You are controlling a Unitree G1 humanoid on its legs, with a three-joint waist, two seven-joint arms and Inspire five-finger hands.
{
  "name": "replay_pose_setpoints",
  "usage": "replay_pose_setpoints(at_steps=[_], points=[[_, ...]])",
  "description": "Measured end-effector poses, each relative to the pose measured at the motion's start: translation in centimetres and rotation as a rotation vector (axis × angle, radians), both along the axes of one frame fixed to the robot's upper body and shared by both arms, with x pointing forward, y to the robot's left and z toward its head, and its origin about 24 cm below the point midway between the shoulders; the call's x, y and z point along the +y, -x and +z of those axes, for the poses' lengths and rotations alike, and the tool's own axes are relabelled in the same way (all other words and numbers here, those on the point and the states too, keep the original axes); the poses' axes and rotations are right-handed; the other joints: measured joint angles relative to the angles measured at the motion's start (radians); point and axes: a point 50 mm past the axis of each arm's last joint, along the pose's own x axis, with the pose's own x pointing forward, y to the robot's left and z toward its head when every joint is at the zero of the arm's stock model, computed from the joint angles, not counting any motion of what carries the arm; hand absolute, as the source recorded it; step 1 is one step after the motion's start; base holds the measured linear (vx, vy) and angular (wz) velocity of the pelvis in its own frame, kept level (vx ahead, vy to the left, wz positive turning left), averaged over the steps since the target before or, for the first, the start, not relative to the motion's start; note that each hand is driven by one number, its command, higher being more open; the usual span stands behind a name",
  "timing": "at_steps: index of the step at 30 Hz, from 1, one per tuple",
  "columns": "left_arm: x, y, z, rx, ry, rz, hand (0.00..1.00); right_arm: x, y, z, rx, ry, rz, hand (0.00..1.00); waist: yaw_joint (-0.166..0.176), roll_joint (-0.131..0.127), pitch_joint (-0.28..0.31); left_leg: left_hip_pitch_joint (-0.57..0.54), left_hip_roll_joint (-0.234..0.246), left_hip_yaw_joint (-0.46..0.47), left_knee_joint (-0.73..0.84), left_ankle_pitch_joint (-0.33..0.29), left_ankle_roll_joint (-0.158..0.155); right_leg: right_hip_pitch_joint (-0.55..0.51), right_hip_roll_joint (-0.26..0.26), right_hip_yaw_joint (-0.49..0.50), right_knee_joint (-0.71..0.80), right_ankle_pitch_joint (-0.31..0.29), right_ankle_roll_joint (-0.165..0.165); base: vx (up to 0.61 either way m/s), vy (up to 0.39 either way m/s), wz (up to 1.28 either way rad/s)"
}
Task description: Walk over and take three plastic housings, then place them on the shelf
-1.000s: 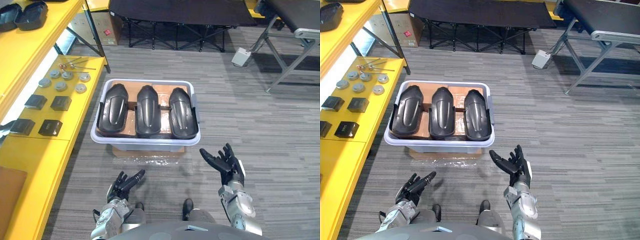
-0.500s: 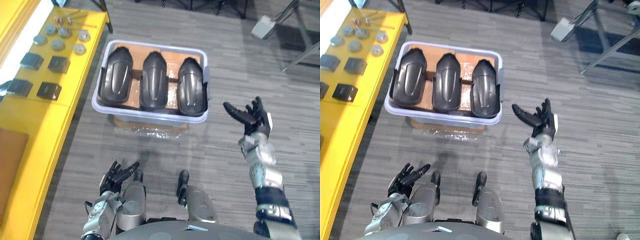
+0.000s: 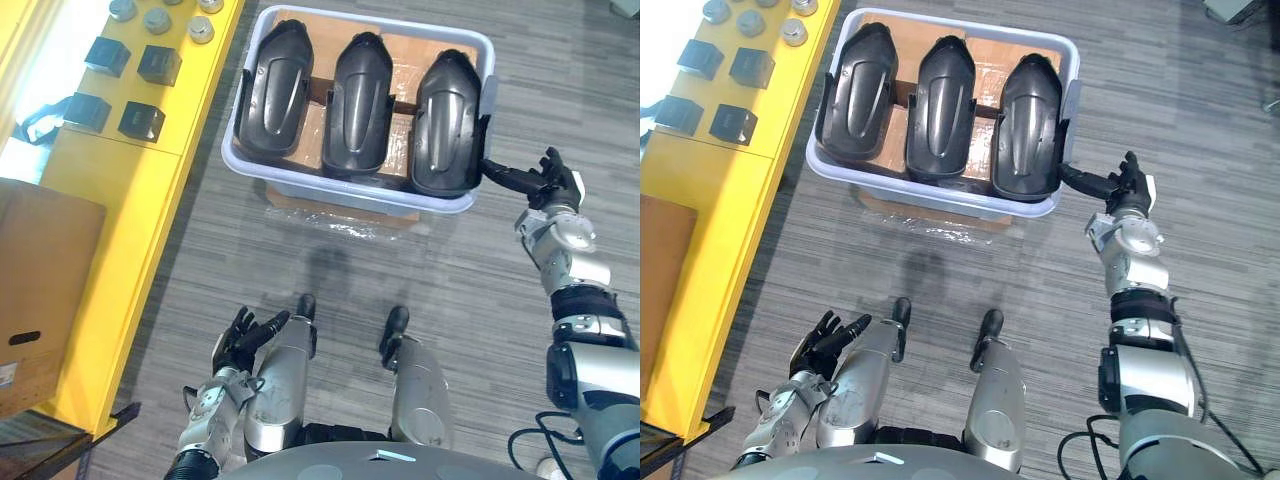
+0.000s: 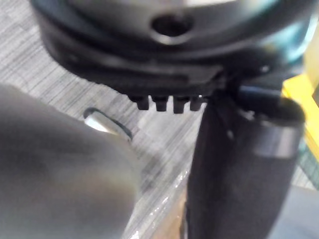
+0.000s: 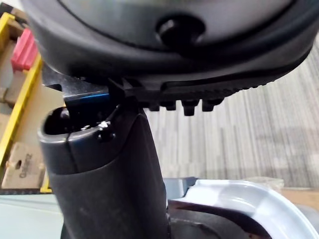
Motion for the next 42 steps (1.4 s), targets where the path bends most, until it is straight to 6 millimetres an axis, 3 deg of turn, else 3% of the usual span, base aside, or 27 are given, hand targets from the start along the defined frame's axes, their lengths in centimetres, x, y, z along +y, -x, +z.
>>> replay_pose_setpoints(at_steps=[5,10,11,14,17,25,29,35,42], points=[[-1.1,-0.5,0.0,-0.017,0.041,-0.011,1.0,-2.5,-0.2,3.5,0.026,0.073,-0.048,1.0,0.017,0.054,0.015,-0.058,-0.004,-0.007,0.029,0.003,0.003,-0.058,-0.01,-0.006,0.036,-0.001,-0.001,-0.01,0.011,0.04],[-1.5,-0.4,-0.1,-0.027,0.07,0.002,1.0,-2.6,-0.9,5.3,0.055,0.14,-0.03,1.0,0.024,0.083,0.017,-0.099,-0.006,-0.025,0.047,0.006,0.001,-0.09,-0.014,-0.026,0.058,-0.007,-0.009,-0.01,-0.001,0.09],[-1.6,-0.5,0.0,-0.031,0.074,-0.004,1.0,-2.7,-0.9,5.8,0.057,0.168,-0.028,0.0,0.027,0.091,0.021,-0.106,-0.007,-0.029,0.05,0.007,0.001,-0.095,-0.015,-0.029,0.062,-0.007,-0.01,-0.03,0.001,0.13],[-2.1,-0.7,0.0,-0.036,0.082,-0.019,1.0,-3.4,-0.6,6.9,0.061,0.221,-0.033,0.0,0.043,0.11,0.023,-0.118,-0.012,-0.042,0.062,0.007,0.0,-0.103,-0.022,-0.041,0.081,-0.017,-0.013,-0.02,0.005,0.12],[-2.1,-0.8,0.1,-0.041,0.094,-0.021,1.0,-2.8,-1.1,8.3,0.051,0.278,-0.015,0.0,0.045,0.111,0.022,-0.125,-0.013,-0.042,0.063,0.011,-0.002,-0.113,-0.025,-0.042,0.089,-0.019,-0.013,-0.01,0.002,0.02],[-2.2,-0.8,0.1,-0.045,0.102,-0.034,1.0,-3.8,-0.6,10.2,0.088,0.438,-0.054,0.0,0.045,0.111,0.022,-0.122,-0.01,-0.041,0.068,0.011,-0.002,-0.109,-0.022,-0.042,0.09,-0.018,-0.013,0.0,0.002,0.0],[-2.3,-0.8,0.1,-0.045,0.104,-0.036,1.0,-3.4,-0.8,10.0,0.127,0.494,-0.028,0.0,0.045,0.111,0.022,-0.112,-0.004,-0.041,0.071,0.011,-0.002,-0.093,-0.016,-0.044,0.087,-0.019,-0.014,0.0,0.0,0.0],[-2.3,-0.7,0.0,-0.042,0.106,-0.037,1.0,-2.9,-1.1,11.5,0.084,0.505,-0.026,0.0,0.046,0.111,0.022,-0.082,0.003,-0.037,0.063,0.011,-0.005,-0.065,-0.01,-0.045,0.083,-0.02,-0.017,-0.01,0.005,-0.01],[-2.3,-0.6,0.0,-0.039,0.104,-0.035,1.0,-2.9,-1.1,11.3,0.109,0.495,-0.026,0.0,0.047,0.109,0.024,-0.072,0.01,-0.036,0.046,0.017,-0.01,-0.056,-0.002,-0.045,0.066,-0.015,-0.015,0.01,0.004,0.0]])
